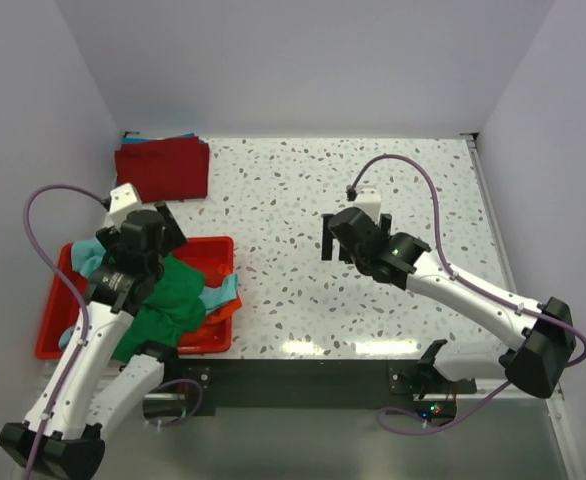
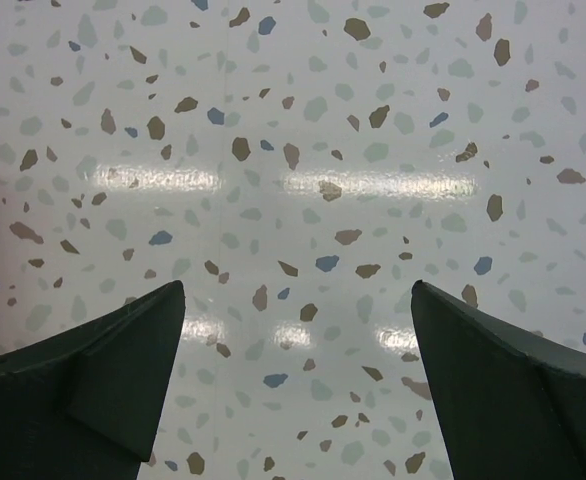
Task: Fold and stack the t-shirts
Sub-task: Grab the tshirt from the pile
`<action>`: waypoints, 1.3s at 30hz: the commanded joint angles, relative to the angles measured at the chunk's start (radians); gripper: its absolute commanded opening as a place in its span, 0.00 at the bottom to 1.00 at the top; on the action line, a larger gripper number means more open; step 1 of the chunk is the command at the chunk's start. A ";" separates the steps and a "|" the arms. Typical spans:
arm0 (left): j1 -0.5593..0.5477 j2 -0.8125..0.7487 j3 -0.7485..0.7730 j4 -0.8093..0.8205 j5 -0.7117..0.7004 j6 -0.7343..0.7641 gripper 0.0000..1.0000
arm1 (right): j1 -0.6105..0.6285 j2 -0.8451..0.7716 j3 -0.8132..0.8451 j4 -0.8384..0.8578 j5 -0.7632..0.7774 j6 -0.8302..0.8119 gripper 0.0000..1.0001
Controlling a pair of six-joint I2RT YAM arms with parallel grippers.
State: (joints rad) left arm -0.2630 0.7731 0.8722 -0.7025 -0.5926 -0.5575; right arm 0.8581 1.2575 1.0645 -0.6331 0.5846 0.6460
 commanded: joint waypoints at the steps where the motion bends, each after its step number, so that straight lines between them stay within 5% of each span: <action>1: -0.001 0.045 0.067 -0.025 -0.075 0.054 1.00 | 0.002 0.011 0.003 0.004 0.032 0.004 0.99; 10: 0.004 0.061 0.060 0.018 -0.170 0.085 1.00 | 0.002 0.037 0.029 0.003 0.030 0.001 0.99; 12: 0.086 0.089 0.073 -0.008 -0.205 0.093 1.00 | 0.002 0.033 0.028 0.003 0.029 0.001 0.99; 16: 0.448 0.178 0.077 0.037 0.058 0.215 1.00 | -0.001 0.034 0.011 0.013 0.011 -0.003 0.99; 20: 0.596 0.230 0.085 0.041 -0.003 0.203 1.00 | -0.007 0.039 0.017 0.010 0.000 -0.005 0.99; 32: 0.751 0.422 0.042 0.251 -0.006 0.128 0.98 | -0.008 0.051 0.018 0.013 -0.060 0.009 0.99; 39: 0.789 0.508 0.008 0.317 0.137 0.136 0.86 | -0.008 0.102 0.089 -0.011 -0.071 0.003 0.99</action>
State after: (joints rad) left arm 0.5064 1.2472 0.8986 -0.4660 -0.5304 -0.4095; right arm 0.8516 1.3533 1.0912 -0.6376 0.5064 0.6460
